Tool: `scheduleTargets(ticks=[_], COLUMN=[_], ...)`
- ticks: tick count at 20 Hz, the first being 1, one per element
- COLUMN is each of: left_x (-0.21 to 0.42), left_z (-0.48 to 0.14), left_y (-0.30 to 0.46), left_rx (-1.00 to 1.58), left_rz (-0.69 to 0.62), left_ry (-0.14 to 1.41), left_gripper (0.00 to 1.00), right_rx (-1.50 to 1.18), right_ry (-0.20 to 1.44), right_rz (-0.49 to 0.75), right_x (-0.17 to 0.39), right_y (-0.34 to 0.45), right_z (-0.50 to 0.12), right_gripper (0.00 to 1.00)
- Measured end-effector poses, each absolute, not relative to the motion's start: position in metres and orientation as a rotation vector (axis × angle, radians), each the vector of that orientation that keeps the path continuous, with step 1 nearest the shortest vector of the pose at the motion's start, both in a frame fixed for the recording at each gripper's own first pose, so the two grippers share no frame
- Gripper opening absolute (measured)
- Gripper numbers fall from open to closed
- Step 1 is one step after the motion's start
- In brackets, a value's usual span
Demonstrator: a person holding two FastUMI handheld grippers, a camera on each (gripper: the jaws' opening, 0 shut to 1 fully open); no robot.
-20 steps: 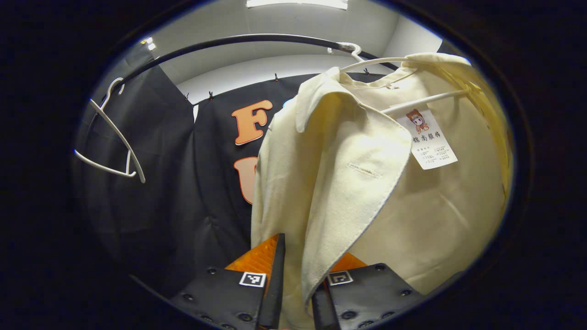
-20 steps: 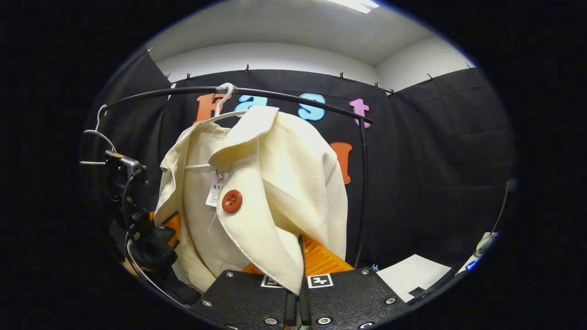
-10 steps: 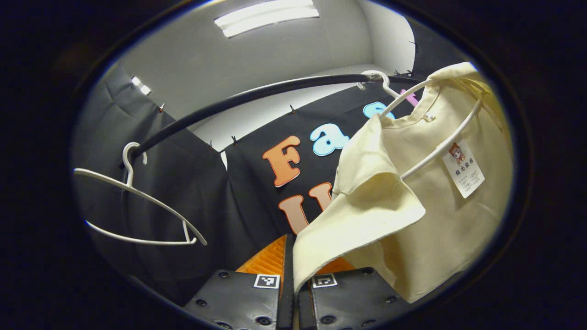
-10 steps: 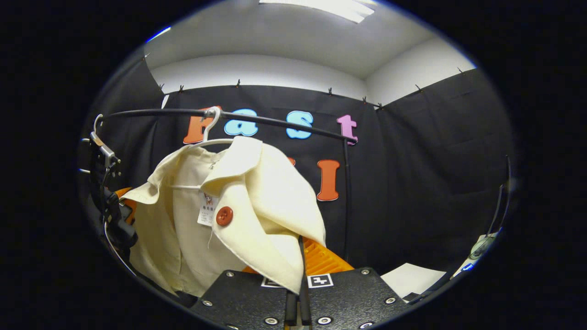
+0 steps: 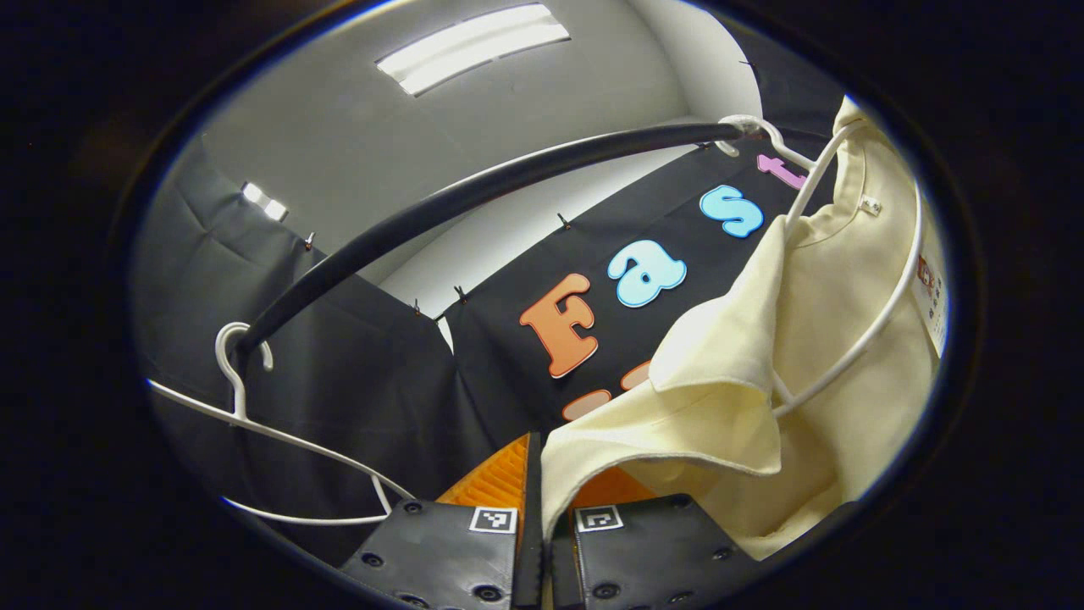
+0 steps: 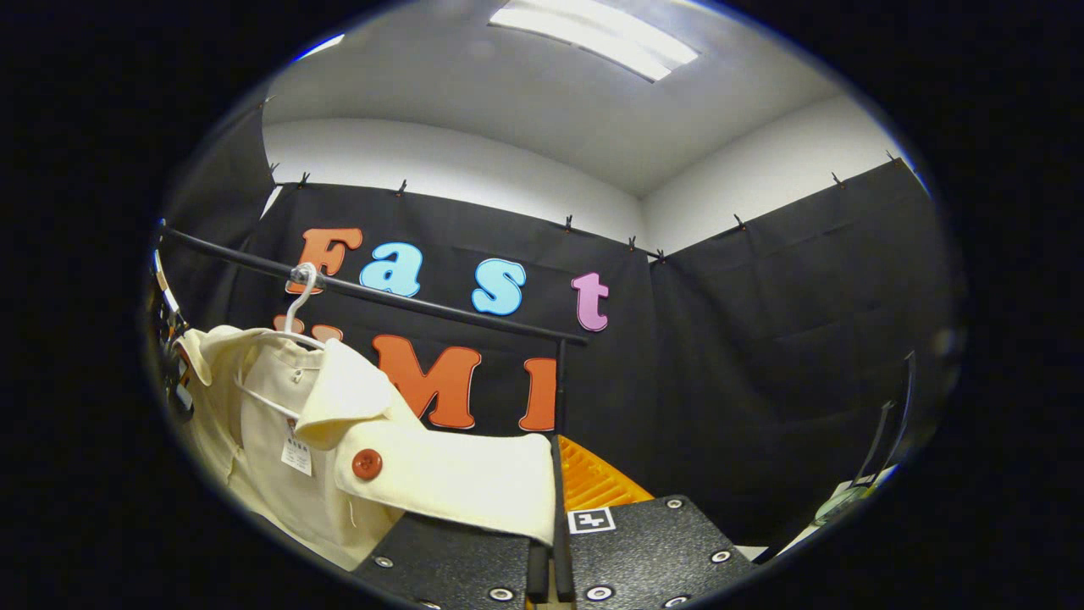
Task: Grasp the clothes on the hanger with both hands and then place them into the laundry hamper below.
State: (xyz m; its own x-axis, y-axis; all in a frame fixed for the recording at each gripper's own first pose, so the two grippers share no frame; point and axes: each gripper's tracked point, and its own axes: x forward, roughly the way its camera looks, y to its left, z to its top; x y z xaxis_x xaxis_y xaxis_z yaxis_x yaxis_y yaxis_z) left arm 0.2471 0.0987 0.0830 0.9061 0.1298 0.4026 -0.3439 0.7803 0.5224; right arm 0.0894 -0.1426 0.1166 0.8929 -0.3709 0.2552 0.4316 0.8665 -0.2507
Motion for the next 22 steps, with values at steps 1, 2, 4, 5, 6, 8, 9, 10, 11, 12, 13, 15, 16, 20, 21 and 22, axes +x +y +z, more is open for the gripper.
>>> scheduleTargets(ticks=[1, 2, 4, 5, 6, 8, 9, 10, 11, 12, 13, 15, 16, 20, 21, 22], left_x=[0.252, 0.257, 0.268, 0.274, 0.281, 0.298, 0.304, 0.311, 0.318, 0.326, 0.332, 0.338, 0.34, 0.34, 0.338, 0.335], left_z=[0.085, 0.086, 0.083, 0.081, 0.08, 0.076, 0.075, 0.075, 0.071, 0.064, 0.056, 0.046, 0.04, 0.013, 0.009, 0.006], left_y=[0.098, 0.098, 0.101, 0.104, 0.112, 0.119, 0.119, 0.119, 0.118, 0.117, 0.117, 0.122, 0.124, 0.137, 0.14, 0.143], left_rx=[0.629, 0.634, 0.659, 0.666, 0.658, 0.625, 0.625, 0.634, 0.636, 0.628, 0.626, 0.625, 0.622, 0.602, 0.6, 0.602], left_rz=[0.263, 0.262, 0.269, 0.279, 0.285, 0.285, 0.288, 0.288, 0.284, 0.277, 0.275, 0.288, 0.29, 0.289, 0.29, 0.291], left_ry=[-0.364, -0.369, -0.381, -0.378, -0.366, -0.332, -0.323, -0.318, -0.305, -0.285, -0.264, -0.237, -0.221, -0.16, -0.153, -0.145], left_gripper=[0.11, 0.11, 0.11, 0.11, 0.11, 0.11, 0.11, 0.11, 0.11, 0.07, 0.11, 0.11, 0.11, 0.11, 0.11, 0.11], right_rx=[-0.314, -0.311, -0.29, -0.273, -0.256, -0.243, -0.247, -0.255, -0.27, -0.284, -0.288, -0.263, -0.236, -0.166, -0.162, -0.164], right_ry=[-0.206, -0.211, -0.228, -0.237, -0.245, -0.251, -0.246, -0.238, -0.224, -0.205, -0.181, -0.15, -0.139, -0.09, -0.085, -0.075], right_rz=[-0.427, -0.43, -0.438, -0.437, -0.431, -0.419, -0.412, -0.41, -0.411, -0.417, -0.415, -0.406, -0.401, -0.368, -0.36, -0.356], right_x=[0.093, 0.099, 0.111, 0.117, 0.125, 0.146, 0.156, 0.166, 0.176, 0.188, 0.199, 0.216, 0.222, 0.231, 0.229, 0.226], right_y=[-0.148, -0.153, -0.164, -0.17, -0.173, -0.179, -0.181, -0.183, -0.186, -0.19, -0.192, -0.192, -0.193, -0.192, -0.191, -0.19], right_z=[0.122, 0.128, 0.145, 0.154, 0.162, 0.177, 0.178, 0.178, 0.173, 0.165, 0.154, 0.133, 0.122, 0.083, 0.076, 0.067], right_gripper=[0.07, 0.07, 0.07, 0.07, 0.07, 0.07, 0.07, 0.07, 0.07, 0.07, 0.07, 0.07, 0.07, 0.07, 0.07, 0.07])
